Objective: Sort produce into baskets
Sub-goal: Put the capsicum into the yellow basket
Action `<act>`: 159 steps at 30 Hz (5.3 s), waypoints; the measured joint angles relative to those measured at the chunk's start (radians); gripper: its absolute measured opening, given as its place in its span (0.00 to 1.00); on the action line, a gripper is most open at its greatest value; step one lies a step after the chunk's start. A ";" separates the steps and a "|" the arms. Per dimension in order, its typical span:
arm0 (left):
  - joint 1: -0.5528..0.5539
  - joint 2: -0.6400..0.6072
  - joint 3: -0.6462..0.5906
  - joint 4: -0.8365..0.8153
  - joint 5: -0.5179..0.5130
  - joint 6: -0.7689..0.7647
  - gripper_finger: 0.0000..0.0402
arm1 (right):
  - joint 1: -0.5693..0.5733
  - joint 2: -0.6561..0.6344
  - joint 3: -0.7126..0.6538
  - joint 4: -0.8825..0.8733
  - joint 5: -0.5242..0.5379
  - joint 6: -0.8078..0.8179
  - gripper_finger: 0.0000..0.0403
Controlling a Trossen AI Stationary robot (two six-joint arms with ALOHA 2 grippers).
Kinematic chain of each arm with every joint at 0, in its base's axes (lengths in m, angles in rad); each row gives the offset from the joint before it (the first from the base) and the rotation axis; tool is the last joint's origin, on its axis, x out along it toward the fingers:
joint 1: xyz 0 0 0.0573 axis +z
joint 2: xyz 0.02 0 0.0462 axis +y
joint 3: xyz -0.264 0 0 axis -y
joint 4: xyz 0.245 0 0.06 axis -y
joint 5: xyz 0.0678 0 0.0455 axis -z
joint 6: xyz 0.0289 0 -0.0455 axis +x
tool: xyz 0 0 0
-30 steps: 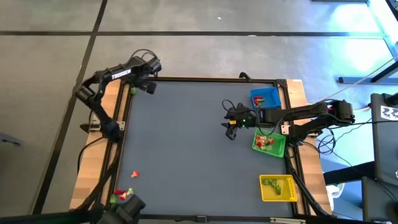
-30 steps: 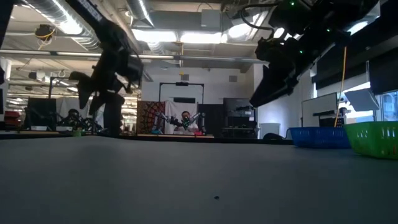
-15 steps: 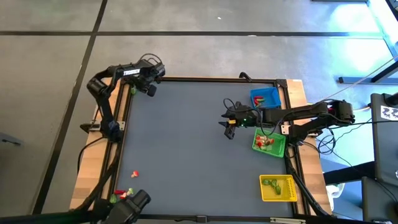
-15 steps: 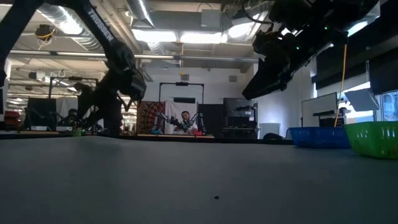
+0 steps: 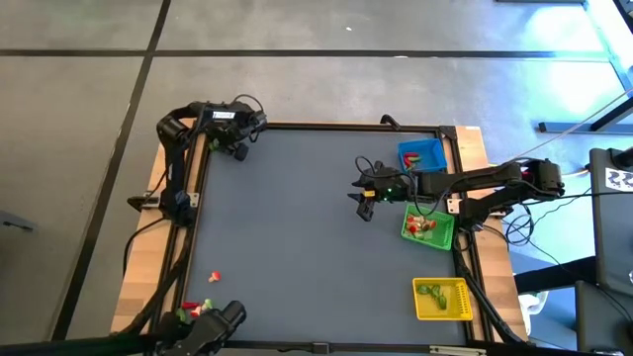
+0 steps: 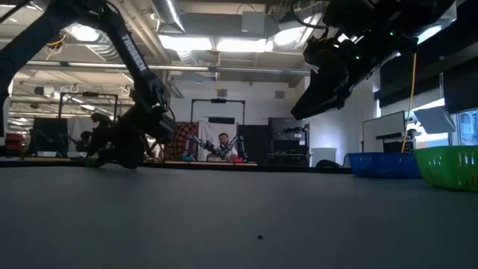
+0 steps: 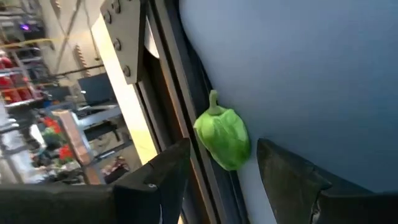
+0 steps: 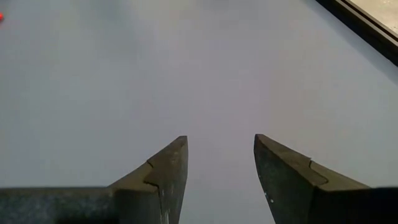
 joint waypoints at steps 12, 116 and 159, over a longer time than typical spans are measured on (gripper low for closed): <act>0.001 -0.001 0.003 -0.019 -0.024 0.077 0.16 | 0.000 0.000 0.000 0.000 -0.007 0.029 0.45; -1.059 -0.520 -0.004 0.923 0.503 0.383 0.44 | 0.118 -0.250 0.002 0.042 -0.472 0.060 0.06; -1.056 -0.518 -0.004 0.892 0.503 0.383 0.44 | 0.990 -0.105 0.001 -0.702 -0.451 1.288 0.47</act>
